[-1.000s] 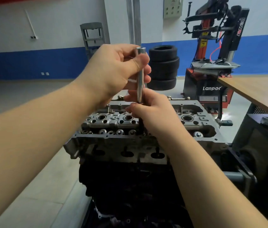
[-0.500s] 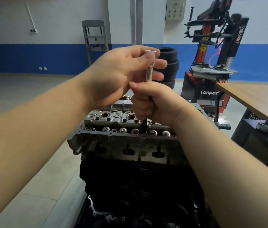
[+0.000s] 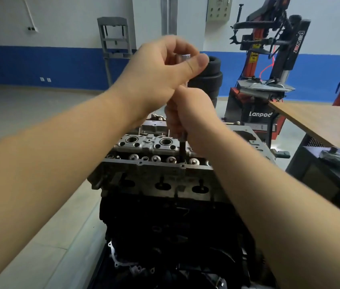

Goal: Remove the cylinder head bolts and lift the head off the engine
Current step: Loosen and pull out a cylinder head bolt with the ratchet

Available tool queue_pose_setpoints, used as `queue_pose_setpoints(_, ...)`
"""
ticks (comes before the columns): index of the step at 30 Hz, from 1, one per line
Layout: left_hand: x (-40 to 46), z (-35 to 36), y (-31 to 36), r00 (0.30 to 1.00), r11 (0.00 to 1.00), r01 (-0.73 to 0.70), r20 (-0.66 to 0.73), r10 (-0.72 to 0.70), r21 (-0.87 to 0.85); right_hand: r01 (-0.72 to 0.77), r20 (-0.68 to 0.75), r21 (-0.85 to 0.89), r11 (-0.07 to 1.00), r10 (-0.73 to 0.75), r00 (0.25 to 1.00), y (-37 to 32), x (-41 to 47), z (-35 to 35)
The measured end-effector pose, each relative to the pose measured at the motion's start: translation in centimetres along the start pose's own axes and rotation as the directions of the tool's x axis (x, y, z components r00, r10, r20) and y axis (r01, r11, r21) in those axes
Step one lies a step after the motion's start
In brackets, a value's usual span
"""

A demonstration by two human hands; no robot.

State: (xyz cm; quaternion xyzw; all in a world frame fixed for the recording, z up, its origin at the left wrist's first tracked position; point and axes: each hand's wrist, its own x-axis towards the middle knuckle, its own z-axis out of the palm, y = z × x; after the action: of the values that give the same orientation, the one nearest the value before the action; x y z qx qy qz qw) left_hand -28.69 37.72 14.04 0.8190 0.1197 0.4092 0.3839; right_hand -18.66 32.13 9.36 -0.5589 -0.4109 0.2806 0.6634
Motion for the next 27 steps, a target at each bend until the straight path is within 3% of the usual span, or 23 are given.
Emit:
queue_pose_setpoints(2, 0.0, -1.1, 0.1, 0.976, 0.957, 0.122, 0.207, -0.068, -0.263, -0.103, 0.264, 0.081, 0.991, 0.078, 0.961, -0.5, 0.2, -1.6)
queue_pose_setpoints(4, 0.0, -2.1, 0.0, 0.95, 0.891, 0.195, 0.306, -0.067, -0.411, -0.08, 0.296, 0.087, 0.993, 0.051, 0.954, -0.6, -0.1, -2.2)
queue_pose_setpoints(7, -0.1, -2.2, 0.0, 0.965, 0.899, 0.154, 0.259, -0.047, -0.409, 0.079, -0.037, -0.078, 0.994, -0.082, 0.996, 0.1, -1.5, -0.6)
queue_pose_setpoints(9, -0.1, -1.6, 0.2, 0.985, 0.932, 0.102, 0.167, -0.046, -0.347, 0.151, -0.284, -0.118, 0.981, -0.179, 0.942, 0.9, -2.4, 1.3)
queue_pose_setpoints(13, 0.0, 0.0, 0.6, 0.997, 0.999, -0.029, -0.065, 0.032, 0.045, 0.171, -0.452, -0.099, 0.98, -0.198, 0.87, 2.0, -2.5, 3.8)
queue_pose_setpoints(15, 0.0, 0.1, 0.6, 0.992, 0.998, -0.017, -0.123, 0.024, 0.06, 0.177, -0.478, -0.155, 0.972, -0.23, 0.848, 1.6, -1.8, 3.6)
queue_pose_setpoints(17, 0.0, -0.4, 0.3, 0.989, 0.998, 0.012, -0.15, -0.004, 0.055, 0.137, -0.37, -0.115, 0.984, -0.17, 0.913, 1.0, -0.8, 2.4)
queue_pose_setpoints(19, 0.3, -1.4, -0.2, 0.998, 0.996, 0.061, -0.029, -0.063, -0.057, -0.016, -0.05, -0.004, 1.0, 0.016, 0.999, 0.1, -0.1, 0.5)
queue_pose_setpoints(21, 0.1, -1.8, -0.6, 0.966, 0.943, 0.154, 0.245, -0.081, -0.295, -0.133, 0.286, 0.048, 0.99, 0.114, 0.951, -0.5, -0.1, -1.6)
queue_pose_setpoints(22, 0.1, -1.7, -0.8, 0.943, 0.918, 0.171, 0.329, -0.048, -0.359, -0.146, 0.36, 0.077, 0.986, 0.109, 0.927, -0.7, -0.2, -2.2)
queue_pose_setpoints(24, 0.1, -1.2, -1.0, 0.942, 0.912, 0.15, 0.336, -0.014, -0.382, -0.106, 0.32, 0.111, 0.988, 0.065, 0.945, -0.9, -0.6, -2.5)
queue_pose_setpoints(27, 0.4, -0.9, -1.2, 0.985, 0.933, 0.135, 0.151, -0.088, -0.334, -0.005, 0.015, -0.122, 0.993, 0.007, 1.0, -0.5, -1.8, -1.2)
